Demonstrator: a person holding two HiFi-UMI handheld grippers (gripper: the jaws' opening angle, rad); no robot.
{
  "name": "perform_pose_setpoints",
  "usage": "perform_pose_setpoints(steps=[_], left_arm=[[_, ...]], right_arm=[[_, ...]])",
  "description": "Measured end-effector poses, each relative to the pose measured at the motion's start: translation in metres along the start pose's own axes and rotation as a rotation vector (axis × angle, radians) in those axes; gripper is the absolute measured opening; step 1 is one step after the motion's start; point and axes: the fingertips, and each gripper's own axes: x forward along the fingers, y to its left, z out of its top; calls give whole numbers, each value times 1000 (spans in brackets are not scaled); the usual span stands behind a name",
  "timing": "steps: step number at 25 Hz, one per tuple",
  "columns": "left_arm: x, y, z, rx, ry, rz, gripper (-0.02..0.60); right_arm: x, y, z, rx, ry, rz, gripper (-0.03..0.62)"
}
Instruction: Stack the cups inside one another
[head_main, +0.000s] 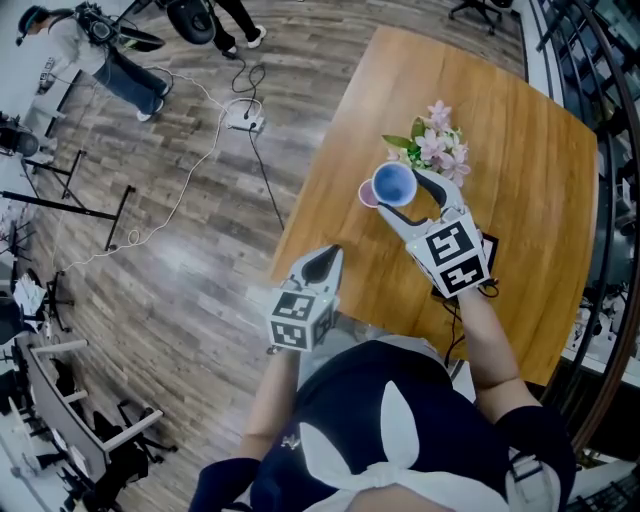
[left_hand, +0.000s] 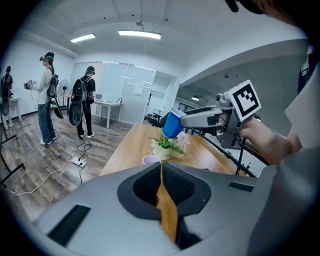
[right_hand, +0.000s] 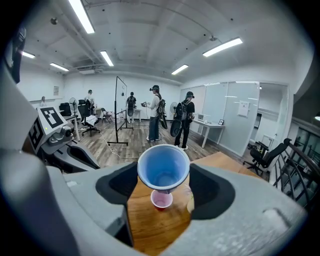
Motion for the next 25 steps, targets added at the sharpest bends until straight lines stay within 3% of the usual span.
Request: perform_pose_setpoints(steps=[25], left_arm=[[18,52,1,-14,51,-28,26]], right_arm=[[72,-9,-52,101,121,-10,318]])
